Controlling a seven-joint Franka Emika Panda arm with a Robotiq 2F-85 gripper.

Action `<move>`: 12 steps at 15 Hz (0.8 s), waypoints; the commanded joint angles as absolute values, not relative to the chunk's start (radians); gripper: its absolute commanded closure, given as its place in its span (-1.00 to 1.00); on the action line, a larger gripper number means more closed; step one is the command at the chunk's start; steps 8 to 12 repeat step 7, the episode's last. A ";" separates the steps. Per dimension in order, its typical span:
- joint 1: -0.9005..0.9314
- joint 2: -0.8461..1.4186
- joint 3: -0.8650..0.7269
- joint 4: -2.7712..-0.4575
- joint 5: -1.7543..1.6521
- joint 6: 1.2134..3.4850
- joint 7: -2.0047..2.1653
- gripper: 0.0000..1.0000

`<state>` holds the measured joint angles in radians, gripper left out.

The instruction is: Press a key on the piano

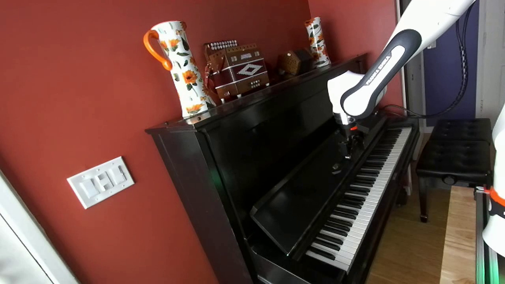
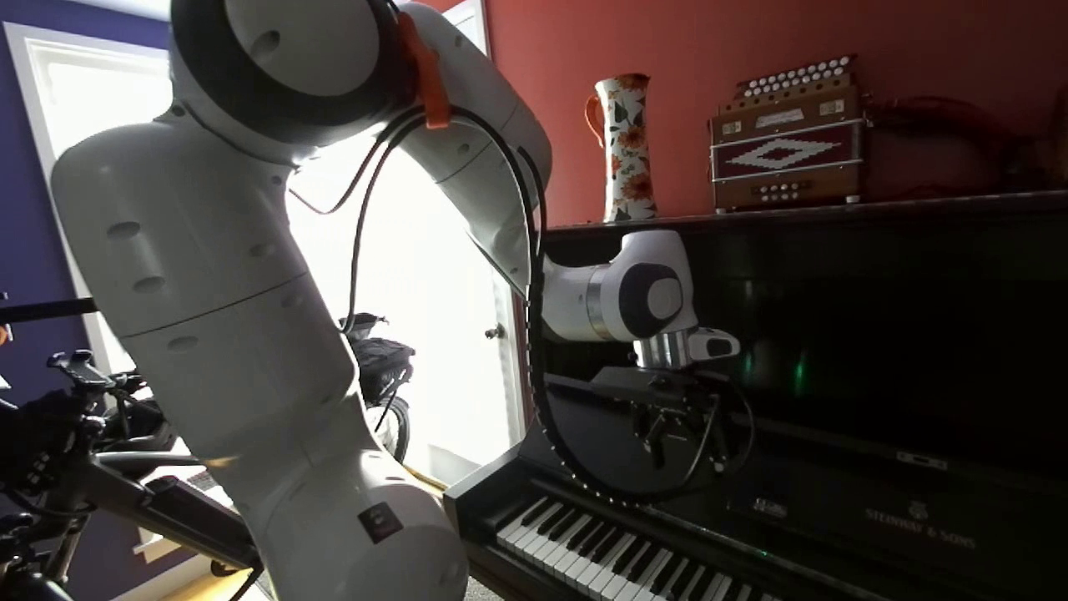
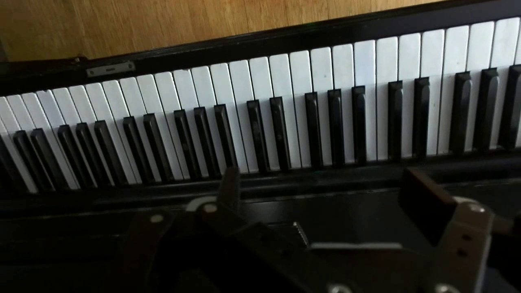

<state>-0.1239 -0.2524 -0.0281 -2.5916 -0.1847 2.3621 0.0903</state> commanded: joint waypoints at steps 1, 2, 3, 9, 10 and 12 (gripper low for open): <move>-0.124 -0.320 -0.016 -2.622 -0.210 2.327 0.144 -1.00; -0.118 -0.277 -0.027 -2.594 -0.188 2.348 0.108 -1.00; -0.119 -0.286 -0.025 -2.596 -0.188 2.345 0.113 -1.00; -0.119 -0.297 -0.023 -2.601 -0.188 2.344 0.117 -1.00; -0.119 -0.297 -0.023 -2.601 -0.188 2.344 0.117 -1.00; -0.119 -0.297 -0.023 -2.601 -0.188 2.344 0.117 -1.00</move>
